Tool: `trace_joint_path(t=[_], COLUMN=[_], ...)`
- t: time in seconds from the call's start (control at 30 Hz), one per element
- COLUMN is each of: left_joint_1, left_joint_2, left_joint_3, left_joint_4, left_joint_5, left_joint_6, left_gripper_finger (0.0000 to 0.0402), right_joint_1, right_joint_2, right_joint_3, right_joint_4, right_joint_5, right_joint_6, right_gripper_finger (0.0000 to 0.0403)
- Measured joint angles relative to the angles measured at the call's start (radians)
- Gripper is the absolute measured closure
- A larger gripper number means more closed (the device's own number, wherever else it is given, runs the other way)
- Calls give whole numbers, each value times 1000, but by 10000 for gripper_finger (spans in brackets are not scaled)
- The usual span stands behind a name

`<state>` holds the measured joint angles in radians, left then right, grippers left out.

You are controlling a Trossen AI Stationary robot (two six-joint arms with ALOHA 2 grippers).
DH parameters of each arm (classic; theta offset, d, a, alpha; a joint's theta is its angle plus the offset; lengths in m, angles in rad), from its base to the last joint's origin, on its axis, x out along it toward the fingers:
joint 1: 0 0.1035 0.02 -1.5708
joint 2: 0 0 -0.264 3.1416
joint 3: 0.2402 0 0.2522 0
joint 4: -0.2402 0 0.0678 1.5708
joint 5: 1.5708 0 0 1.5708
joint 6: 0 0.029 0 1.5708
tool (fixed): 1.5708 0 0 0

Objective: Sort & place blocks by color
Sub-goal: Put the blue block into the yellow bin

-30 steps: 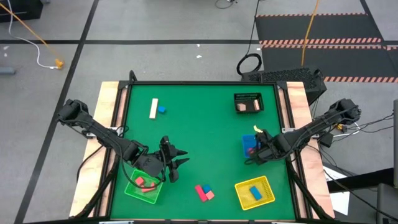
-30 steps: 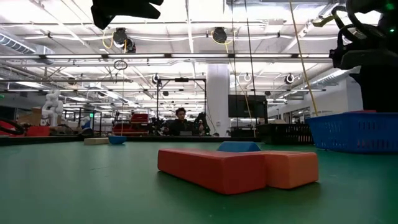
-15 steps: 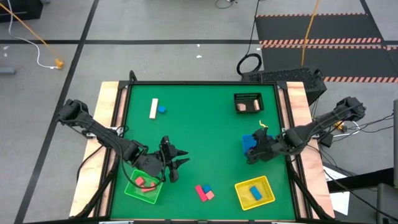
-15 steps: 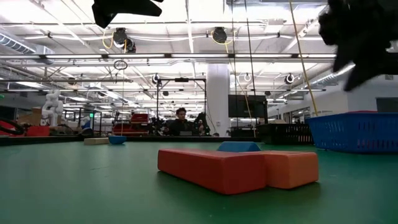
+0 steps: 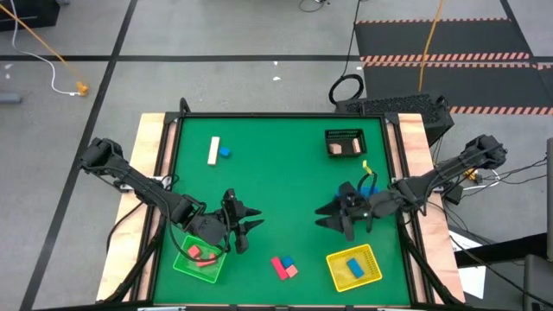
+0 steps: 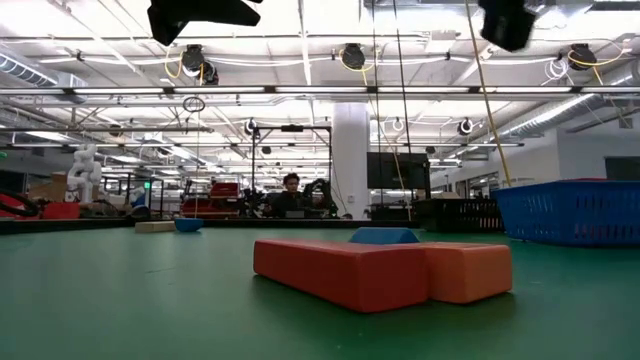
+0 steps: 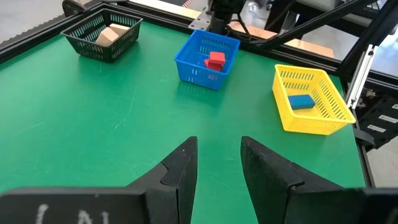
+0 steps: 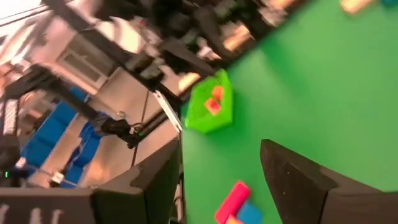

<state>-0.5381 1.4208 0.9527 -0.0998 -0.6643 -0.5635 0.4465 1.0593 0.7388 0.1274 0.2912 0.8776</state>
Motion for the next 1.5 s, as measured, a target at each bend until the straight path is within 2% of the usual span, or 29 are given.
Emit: trace_joint_path(t=[0.13, 0.37, 0.6, 0.8, 1.13, 1.37, 1.5], left_joint_1=[0, 0, -3, -18, -21, -20, -29], left_joint_2=[0, 0, 0, 0, 0, 0, 0], left_joint_3=[0, 0, 0, 0, 0, 0, 0], left_joint_4=[0, -1, -1, -1, -1, -1, -2], left_joint_5=[0, 9, 88, 92, 92, 92, 91], left_joint_6=[-26, -72, -93, -97, -116, -115, -115], left_gripper_finger=[277, 277, 277, 277, 277, 277, 277], right_joint_1=[-6, -40, -42, -7, 66, 80, 76], right_joint_2=[40, 91, 152, 245, 427, 568, 645], right_joint_3=[0, 0, 0, 0, 19, 136, 171], right_joint_4=[135, 249, 274, 273, 271, 205, 177], right_joint_5=[0, 0, -60, -61, -61, -135, -137], right_joint_6=[-164, -300, -275, -248, -84, -198, -308], right_gripper_finger=[190, 190, 190, 190, 190, 190, 190])
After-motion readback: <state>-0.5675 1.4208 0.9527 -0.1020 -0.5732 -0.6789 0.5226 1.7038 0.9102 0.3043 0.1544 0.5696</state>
